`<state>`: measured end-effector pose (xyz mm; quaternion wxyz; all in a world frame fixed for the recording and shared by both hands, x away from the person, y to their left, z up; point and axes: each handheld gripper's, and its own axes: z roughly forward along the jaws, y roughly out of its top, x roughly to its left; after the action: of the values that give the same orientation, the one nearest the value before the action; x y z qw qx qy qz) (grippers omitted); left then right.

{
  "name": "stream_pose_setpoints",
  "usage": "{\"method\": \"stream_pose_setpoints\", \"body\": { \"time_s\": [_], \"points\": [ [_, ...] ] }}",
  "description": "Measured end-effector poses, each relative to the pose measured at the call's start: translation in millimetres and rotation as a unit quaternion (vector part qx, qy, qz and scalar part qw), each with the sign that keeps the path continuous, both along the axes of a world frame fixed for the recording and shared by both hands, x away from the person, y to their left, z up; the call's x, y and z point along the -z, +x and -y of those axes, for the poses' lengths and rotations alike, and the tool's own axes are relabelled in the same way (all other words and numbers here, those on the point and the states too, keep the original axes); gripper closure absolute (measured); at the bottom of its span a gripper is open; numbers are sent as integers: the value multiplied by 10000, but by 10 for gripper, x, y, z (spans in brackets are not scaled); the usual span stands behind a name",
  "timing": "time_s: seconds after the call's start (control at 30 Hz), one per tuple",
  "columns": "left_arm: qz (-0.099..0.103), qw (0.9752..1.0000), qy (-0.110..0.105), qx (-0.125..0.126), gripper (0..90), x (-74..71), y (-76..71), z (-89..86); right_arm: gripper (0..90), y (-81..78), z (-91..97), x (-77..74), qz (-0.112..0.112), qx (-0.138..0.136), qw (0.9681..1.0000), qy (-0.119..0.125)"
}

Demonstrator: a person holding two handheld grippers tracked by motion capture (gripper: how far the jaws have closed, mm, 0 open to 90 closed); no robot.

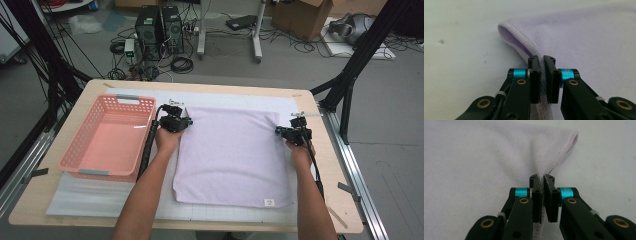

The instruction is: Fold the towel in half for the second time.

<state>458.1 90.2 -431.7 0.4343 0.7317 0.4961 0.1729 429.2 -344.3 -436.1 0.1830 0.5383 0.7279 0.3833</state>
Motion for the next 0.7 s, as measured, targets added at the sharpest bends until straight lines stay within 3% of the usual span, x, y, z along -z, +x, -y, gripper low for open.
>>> {"method": "stream_pose_setpoints", "body": {
  "time_s": [0.2, 0.27, 0.33, 0.53, 0.7],
  "points": [
    [131, 9997, -173, 61, 838, -144, -139, -60, 855, -136, 48, -143, 160, -138, 9997, 116],
    [114, 9997, -196, 123, 837, -178, -223, -70, 855, -200, 68, -190, 111, -224, 9995, 198],
    [214, 9995, -25, 235, 837, -217, -302, -61, 854, -261, 61, -255, 149, -291, 9993, 170],
    [337, 9986, -75, 407, 837, -294, -565, -131, 853, -454, 19, -427, 187, -489, 9986, -21],
    [378, 9974, -220, 579, 836, -281, -835, -178, 853, -666, 13, -452, 252, -602, 9978, -67]
  ]
}}
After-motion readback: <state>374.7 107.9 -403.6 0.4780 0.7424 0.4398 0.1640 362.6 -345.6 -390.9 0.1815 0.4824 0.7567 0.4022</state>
